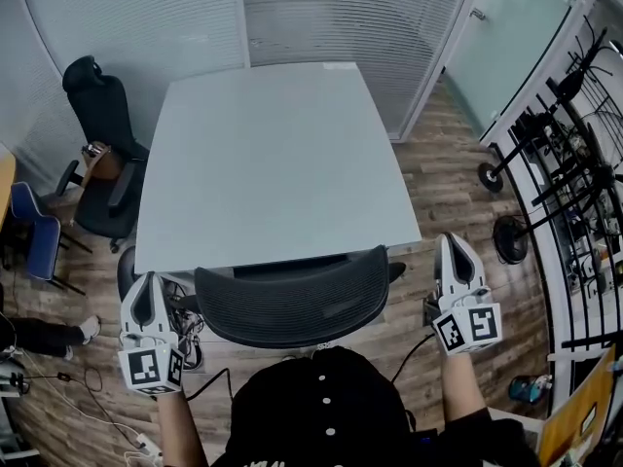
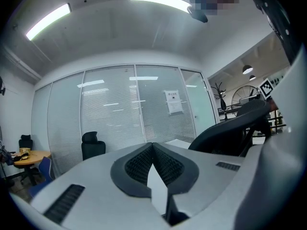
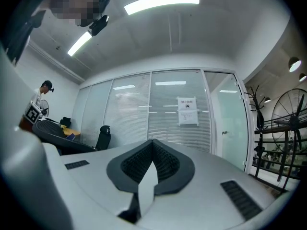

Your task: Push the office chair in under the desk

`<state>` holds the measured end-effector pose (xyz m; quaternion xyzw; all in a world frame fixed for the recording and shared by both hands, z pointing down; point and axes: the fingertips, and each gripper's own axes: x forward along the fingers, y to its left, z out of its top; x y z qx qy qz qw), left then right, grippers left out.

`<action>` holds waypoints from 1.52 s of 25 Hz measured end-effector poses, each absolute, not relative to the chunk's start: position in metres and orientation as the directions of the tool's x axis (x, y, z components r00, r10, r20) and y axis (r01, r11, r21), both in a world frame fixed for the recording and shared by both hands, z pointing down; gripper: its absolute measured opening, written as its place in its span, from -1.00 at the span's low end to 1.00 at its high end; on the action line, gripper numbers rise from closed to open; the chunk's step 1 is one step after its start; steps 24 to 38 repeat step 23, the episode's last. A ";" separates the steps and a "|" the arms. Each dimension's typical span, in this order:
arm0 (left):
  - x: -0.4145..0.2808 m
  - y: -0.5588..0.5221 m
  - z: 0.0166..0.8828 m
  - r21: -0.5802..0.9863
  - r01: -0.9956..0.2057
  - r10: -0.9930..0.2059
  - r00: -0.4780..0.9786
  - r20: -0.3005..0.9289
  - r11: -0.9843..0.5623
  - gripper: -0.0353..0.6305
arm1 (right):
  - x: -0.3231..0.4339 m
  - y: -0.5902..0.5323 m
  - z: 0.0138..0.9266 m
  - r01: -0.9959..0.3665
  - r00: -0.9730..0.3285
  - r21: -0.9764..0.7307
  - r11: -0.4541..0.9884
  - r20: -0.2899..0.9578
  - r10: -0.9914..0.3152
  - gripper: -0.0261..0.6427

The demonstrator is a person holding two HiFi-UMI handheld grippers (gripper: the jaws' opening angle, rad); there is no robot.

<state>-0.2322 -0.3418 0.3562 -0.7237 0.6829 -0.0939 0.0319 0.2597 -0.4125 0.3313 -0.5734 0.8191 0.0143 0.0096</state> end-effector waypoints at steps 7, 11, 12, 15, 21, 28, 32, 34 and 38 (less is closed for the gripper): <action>-0.234 -0.341 0.357 -0.177 -0.982 -0.994 0.046 0.099 -0.063 -0.84 | 0.254 -0.415 0.332 -0.941 -0.340 0.012 0.339 -0.035 -0.940 -0.84; -0.232 -0.342 0.354 -0.187 -0.980 -0.994 0.049 0.094 -0.066 -0.84 | 0.253 -0.415 0.330 -0.939 -0.344 0.004 0.344 -0.038 -0.938 -0.84; -0.231 -0.343 0.354 -0.187 -0.980 -0.995 0.049 0.092 -0.066 -0.84 | 0.254 -0.415 0.330 -0.938 -0.346 0.003 0.346 -0.039 -0.937 -0.84; -0.228 -0.344 0.353 -0.181 -0.981 -0.995 0.048 0.088 -0.064 -0.84 | 0.254 -0.416 0.330 -0.936 -0.352 0.003 0.352 -0.038 -0.935 -0.84; -0.224 -0.344 0.355 -0.178 -0.982 -0.995 0.049 0.085 -0.063 -0.84 | 0.253 -0.416 0.331 -0.933 -0.360 0.010 0.360 -0.035 -0.932 -0.84; -0.222 -0.344 0.353 -0.174 -0.983 -0.995 0.048 0.083 -0.062 -0.84 | 0.253 -0.415 0.330 -0.932 -0.363 0.016 0.363 -0.035 -0.931 -0.84; -0.222 -0.344 0.353 -0.174 -0.983 -0.995 0.048 0.083 -0.062 -0.84 | 0.253 -0.415 0.330 -0.932 -0.363 0.016 0.363 -0.035 -0.931 -0.84; -0.222 -0.344 0.353 -0.174 -0.983 -0.995 0.048 0.083 -0.062 -0.84 | 0.253 -0.415 0.330 -0.932 -0.363 0.016 0.363 -0.035 -0.931 -0.84; -0.222 -0.344 0.353 -0.174 -0.983 -0.995 0.048 0.083 -0.062 -0.84 | 0.253 -0.415 0.330 -0.932 -0.363 0.016 0.363 -0.035 -0.931 -0.84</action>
